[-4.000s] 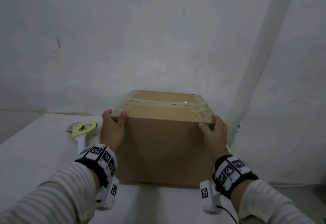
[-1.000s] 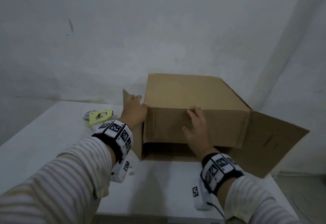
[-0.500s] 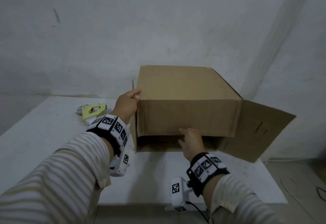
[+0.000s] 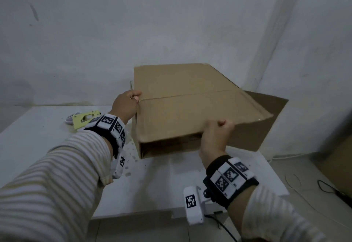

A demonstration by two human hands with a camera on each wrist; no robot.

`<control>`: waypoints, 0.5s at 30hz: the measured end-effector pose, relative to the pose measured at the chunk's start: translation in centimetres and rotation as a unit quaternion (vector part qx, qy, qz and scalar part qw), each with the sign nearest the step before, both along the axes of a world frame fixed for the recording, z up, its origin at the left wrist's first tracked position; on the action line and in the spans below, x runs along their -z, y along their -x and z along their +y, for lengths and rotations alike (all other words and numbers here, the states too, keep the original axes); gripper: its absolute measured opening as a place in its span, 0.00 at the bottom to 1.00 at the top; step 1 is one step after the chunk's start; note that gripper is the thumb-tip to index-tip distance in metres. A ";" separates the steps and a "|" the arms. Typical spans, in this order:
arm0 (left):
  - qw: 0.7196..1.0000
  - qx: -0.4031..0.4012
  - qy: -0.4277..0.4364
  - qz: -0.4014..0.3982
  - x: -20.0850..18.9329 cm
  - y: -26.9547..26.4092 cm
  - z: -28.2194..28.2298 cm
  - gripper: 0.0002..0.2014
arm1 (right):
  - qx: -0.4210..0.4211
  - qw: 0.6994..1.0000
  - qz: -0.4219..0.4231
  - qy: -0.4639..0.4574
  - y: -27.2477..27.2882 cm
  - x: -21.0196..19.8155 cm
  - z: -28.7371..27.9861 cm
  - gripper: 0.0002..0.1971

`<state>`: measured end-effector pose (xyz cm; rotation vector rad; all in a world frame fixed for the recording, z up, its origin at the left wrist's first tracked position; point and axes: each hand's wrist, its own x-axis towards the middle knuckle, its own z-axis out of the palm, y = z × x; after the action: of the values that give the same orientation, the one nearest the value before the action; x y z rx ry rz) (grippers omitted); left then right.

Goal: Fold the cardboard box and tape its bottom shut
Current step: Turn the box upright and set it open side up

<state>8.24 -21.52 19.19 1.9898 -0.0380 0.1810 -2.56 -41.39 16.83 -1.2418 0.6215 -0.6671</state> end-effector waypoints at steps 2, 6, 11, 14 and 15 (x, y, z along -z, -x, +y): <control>0.999 -0.005 0.031 0.014 -0.1 -0.1 0.0 0.17 | -0.024 0.996 -0.053 0.061 -0.2 -2.4 -0.4 0.09; 0.998 -0.003 0.054 0.014 -0.2 0.2 -0.2 0.17 | -0.065 0.979 -0.104 0.166 -2.3 -5.8 -0.9 0.15; 0.998 -0.037 0.059 0.006 0.8 0.6 -0.5 0.20 | -0.095 0.932 -0.136 0.322 -5.4 -7.1 -1.3 0.36; 0.997 -0.052 0.052 -0.039 1.3 0.4 -0.8 0.19 | -0.159 0.857 -0.013 0.490 -7.7 -6.5 -2.6 0.35; 0.996 -0.049 0.024 -0.064 1.5 0.5 -1.0 0.19 | -0.173 0.820 0.041 0.544 -8.6 -6.0 -3.2 0.34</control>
<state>7.79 -22.48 17.71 1.9308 -0.0182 0.3703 6.01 -44.61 22.86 -2.3918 -0.0046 -0.6646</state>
